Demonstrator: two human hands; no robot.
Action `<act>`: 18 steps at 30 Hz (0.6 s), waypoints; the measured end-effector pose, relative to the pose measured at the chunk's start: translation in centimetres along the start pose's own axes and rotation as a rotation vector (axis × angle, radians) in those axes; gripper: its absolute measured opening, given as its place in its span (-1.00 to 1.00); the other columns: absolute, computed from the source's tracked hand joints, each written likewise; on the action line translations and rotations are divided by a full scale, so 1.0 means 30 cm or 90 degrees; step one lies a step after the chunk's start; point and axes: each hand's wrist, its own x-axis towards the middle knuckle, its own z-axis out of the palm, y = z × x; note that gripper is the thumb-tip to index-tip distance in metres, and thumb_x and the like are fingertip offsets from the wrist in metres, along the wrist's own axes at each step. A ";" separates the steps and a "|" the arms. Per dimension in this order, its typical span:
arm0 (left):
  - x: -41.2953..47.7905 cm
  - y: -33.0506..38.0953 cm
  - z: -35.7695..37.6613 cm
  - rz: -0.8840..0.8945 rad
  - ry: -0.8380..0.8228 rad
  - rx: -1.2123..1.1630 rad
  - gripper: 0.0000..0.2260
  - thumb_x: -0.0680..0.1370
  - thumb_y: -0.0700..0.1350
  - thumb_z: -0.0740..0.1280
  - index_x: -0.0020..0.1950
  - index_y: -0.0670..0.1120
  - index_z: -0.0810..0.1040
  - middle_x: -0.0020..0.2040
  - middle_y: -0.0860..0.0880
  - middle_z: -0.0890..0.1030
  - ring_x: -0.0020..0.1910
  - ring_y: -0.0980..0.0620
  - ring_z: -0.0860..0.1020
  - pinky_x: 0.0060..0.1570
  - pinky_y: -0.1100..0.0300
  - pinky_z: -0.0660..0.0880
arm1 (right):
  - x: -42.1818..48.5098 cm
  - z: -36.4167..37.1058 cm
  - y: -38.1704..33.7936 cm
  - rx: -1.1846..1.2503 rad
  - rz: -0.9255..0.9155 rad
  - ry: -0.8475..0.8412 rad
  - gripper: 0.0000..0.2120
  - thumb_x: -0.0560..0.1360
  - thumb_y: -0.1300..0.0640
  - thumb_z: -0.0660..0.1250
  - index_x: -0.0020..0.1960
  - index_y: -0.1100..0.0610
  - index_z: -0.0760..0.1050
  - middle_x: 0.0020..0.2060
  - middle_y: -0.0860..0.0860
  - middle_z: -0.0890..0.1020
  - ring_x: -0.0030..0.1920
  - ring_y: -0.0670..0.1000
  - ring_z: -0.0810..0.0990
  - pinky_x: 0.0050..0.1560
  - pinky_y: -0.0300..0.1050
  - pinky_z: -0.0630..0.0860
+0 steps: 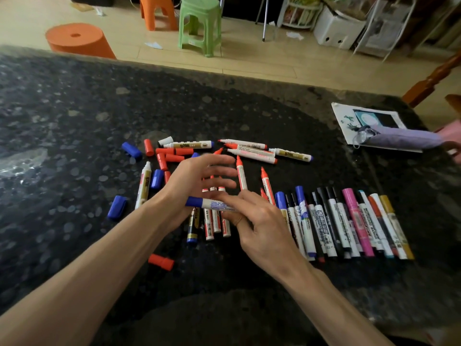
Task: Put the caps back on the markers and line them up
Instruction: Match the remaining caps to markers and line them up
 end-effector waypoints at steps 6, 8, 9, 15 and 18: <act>-0.003 0.000 0.013 0.098 0.019 0.073 -0.77 0.55 -0.12 0.44 0.21 -0.02 0.64 0.04 -0.05 0.73 -0.03 0.01 0.70 0.02 0.07 0.61 | -0.051 -0.008 -0.021 0.010 0.045 -0.065 -0.70 0.69 -0.12 0.22 0.36 -0.06 0.52 0.09 -0.20 0.55 0.07 -0.17 0.55 0.04 -0.15 0.52; -0.008 -0.010 0.025 0.172 0.040 0.206 -0.76 0.56 -0.12 0.48 0.22 0.00 0.63 0.04 -0.01 0.73 -0.01 0.08 0.71 0.00 0.18 0.61 | -0.068 -0.025 -0.003 -0.018 0.060 -0.054 -0.72 0.67 -0.12 0.25 0.32 -0.08 0.55 0.07 -0.22 0.54 0.08 -0.19 0.53 0.05 -0.19 0.51; -0.010 -0.017 0.027 0.206 0.043 0.246 -0.74 0.54 -0.13 0.49 0.23 -0.01 0.62 0.04 -0.01 0.72 0.00 0.09 0.70 0.00 0.22 0.60 | -0.075 -0.040 0.014 -0.042 0.073 -0.044 -0.73 0.66 -0.10 0.28 0.31 -0.08 0.57 0.06 -0.23 0.51 0.09 -0.20 0.51 0.07 -0.22 0.49; -0.007 -0.052 -0.035 0.316 0.061 0.453 -0.67 0.48 -0.16 0.56 0.19 0.03 0.61 0.01 0.04 0.67 -0.06 0.08 0.68 -0.11 0.12 0.63 | -0.112 -0.178 0.151 -0.161 0.296 0.062 -0.73 0.62 -0.10 0.36 0.26 -0.04 0.64 -0.10 -0.16 0.50 -0.12 -0.17 0.49 -0.16 -0.26 0.37; -0.010 -0.064 -0.052 0.324 0.056 0.502 -0.68 0.48 -0.14 0.56 0.19 0.08 0.61 0.02 0.07 0.67 -0.03 0.09 0.67 -0.10 0.04 0.64 | -0.124 -0.213 0.176 -0.226 0.391 0.065 -0.68 0.61 -0.10 0.37 0.33 -0.05 0.57 -0.12 -0.14 0.56 -0.14 -0.16 0.53 -0.13 -0.21 0.46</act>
